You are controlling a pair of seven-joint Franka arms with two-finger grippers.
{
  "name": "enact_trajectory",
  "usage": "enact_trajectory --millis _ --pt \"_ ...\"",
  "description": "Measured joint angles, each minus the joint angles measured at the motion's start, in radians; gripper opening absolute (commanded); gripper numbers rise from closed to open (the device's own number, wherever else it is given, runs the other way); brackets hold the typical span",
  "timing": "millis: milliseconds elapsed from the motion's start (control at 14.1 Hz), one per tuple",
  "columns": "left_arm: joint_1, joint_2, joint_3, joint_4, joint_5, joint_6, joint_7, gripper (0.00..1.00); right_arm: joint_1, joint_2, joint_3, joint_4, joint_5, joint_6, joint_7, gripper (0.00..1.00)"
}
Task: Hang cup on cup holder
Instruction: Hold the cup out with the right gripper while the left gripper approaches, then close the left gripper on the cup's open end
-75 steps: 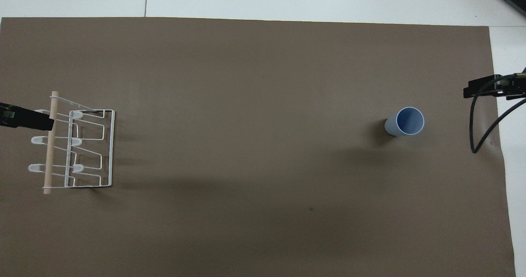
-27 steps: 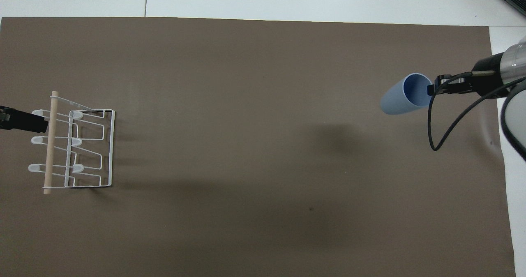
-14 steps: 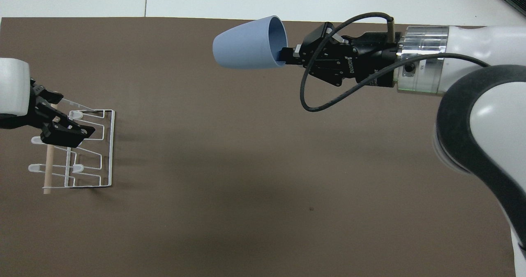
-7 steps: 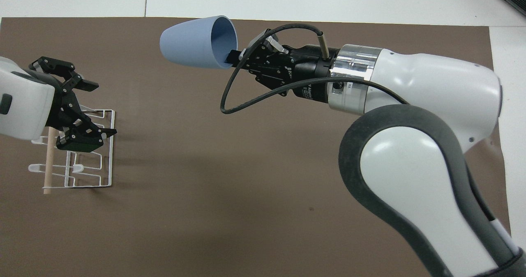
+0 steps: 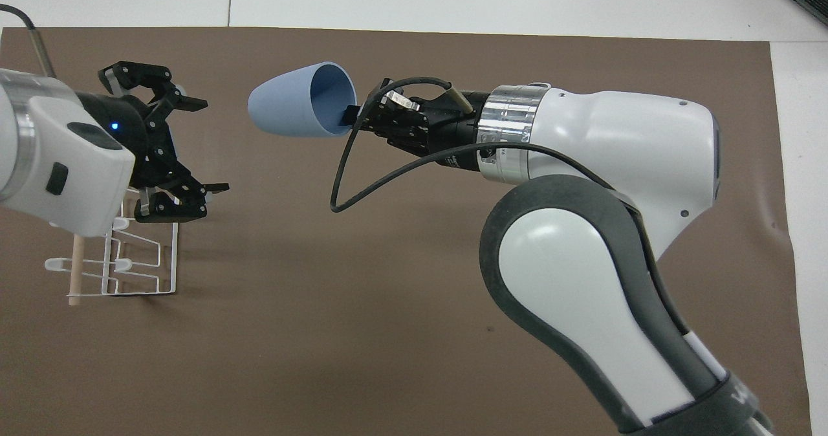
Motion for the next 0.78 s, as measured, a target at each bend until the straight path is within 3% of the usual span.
enact_trajectory --millis 213,781 --pt "-0.017 0.022 -0.001 -0.006 -0.044 0.042 0.001 1.00 0.000 0.000 -0.002 0.005 -0.060 -0.034 0.000 0.00" --pt "-0.049 0.115 -0.004 -0.008 -0.145 0.137 0.008 1.00 -0.002 0.000 -0.004 0.006 -0.065 -0.041 0.000 0.00"
